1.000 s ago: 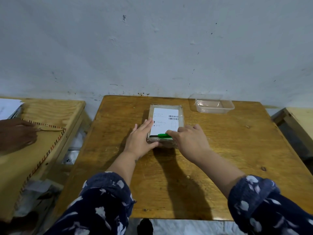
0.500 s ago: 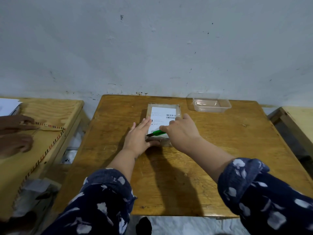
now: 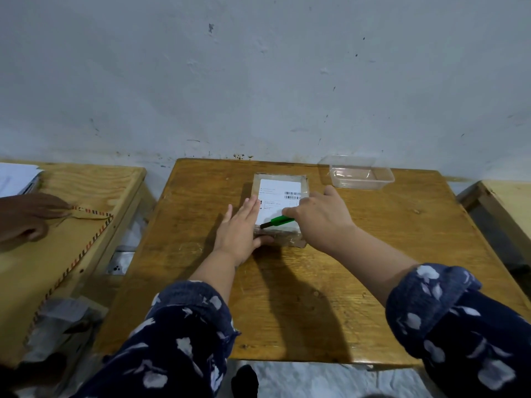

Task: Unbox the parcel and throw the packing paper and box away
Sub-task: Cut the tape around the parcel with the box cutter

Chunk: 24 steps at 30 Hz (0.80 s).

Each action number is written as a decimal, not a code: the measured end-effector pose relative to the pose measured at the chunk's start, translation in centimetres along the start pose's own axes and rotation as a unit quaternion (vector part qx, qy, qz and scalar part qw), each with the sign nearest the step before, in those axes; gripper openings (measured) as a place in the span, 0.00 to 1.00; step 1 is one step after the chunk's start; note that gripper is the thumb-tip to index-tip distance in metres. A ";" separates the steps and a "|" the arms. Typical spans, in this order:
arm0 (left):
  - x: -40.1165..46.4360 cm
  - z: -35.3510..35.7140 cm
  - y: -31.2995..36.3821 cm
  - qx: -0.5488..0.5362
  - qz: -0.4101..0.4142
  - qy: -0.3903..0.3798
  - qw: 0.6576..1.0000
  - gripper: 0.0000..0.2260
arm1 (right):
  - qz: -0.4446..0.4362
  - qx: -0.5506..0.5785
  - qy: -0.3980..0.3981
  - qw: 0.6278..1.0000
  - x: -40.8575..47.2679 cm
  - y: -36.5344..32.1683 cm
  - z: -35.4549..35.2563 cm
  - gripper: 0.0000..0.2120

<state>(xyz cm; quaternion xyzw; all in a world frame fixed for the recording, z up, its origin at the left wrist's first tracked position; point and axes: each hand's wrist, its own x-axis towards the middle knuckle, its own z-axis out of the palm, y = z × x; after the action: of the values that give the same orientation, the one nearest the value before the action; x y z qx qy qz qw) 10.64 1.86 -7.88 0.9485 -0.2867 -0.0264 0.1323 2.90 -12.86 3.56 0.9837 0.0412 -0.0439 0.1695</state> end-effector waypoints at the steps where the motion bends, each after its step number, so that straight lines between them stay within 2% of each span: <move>1: 0.0 0.2 0.0 0.009 -0.002 -0.001 1.000 0.41 | 0.000 -0.005 0.004 1.000 -0.1 -0.1 -0.1 0.19; 24: -0.1 0.0 0.3 0.051 -0.013 -0.027 0.998 0.38 | 0.015 0.013 -0.015 1.000 -1.2 0.3 0.5 0.19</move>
<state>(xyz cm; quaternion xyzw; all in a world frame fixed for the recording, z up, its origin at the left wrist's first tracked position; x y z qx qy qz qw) 10.42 1.64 -7.76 0.9566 -0.2789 -0.0386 0.0755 1.69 -13.35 3.34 0.9855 0.0231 -0.0565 0.1581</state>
